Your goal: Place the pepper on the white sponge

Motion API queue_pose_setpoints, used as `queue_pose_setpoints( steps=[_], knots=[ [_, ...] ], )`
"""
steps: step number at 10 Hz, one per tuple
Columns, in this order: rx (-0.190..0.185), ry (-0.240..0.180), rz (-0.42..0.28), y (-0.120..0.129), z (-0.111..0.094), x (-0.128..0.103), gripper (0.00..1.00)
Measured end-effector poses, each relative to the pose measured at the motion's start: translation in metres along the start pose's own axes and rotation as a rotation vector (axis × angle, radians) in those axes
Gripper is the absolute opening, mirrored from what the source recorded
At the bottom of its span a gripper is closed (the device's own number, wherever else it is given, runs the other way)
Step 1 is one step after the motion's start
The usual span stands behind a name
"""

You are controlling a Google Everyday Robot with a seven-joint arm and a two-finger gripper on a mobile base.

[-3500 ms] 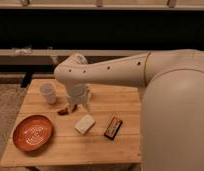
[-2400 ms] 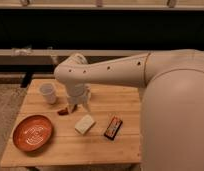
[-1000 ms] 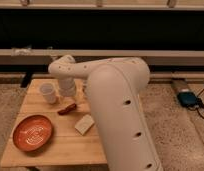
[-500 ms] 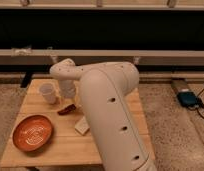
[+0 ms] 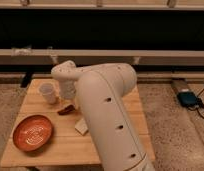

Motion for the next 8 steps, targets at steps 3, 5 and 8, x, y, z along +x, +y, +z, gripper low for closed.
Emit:
queue_pose_setpoints(
  steps=[3,5,8],
  knots=[
    [-0.023,0.002,0.025,-0.0001,0.0044,0.0010,0.43],
    [-0.032,0.008,0.038,-0.0016,0.0065,0.0013,0.24],
    [-0.035,0.009,0.022,0.0026,0.0087,0.0055,0.00]
  ],
)
